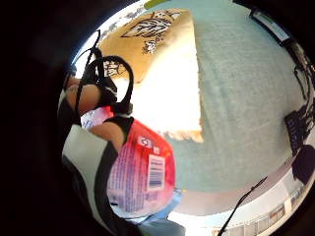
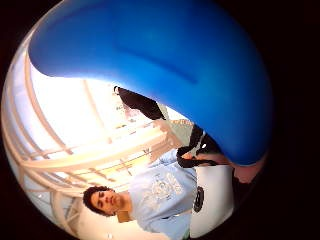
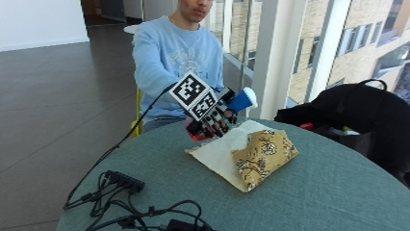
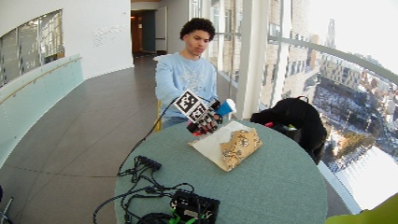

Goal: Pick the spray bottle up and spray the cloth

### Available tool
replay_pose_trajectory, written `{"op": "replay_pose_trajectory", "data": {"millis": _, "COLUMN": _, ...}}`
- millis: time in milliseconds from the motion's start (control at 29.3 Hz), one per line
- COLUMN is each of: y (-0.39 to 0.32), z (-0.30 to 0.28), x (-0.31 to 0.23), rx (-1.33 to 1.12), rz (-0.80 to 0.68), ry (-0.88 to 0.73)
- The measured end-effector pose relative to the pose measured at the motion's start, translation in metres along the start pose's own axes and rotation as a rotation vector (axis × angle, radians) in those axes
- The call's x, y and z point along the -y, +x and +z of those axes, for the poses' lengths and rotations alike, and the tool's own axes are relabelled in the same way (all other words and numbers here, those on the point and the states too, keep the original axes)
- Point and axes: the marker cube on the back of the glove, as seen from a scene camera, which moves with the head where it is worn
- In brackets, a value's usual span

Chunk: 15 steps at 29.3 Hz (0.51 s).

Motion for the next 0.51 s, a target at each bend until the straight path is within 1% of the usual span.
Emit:
{"op": "replay_pose_trajectory", "data": {"millis": 205, "y": 0.002, "z": 0.0048, "x": 0.0021, "rx": -0.02, "rz": 0.034, "ry": -0.03}}
{"op": "replay_pose_trajectory", "data": {"millis": 512, "y": 0.0022, "z": 0.0034, "x": -0.0027, "rx": -0.013, "rz": 0.043, "ry": -0.047}}
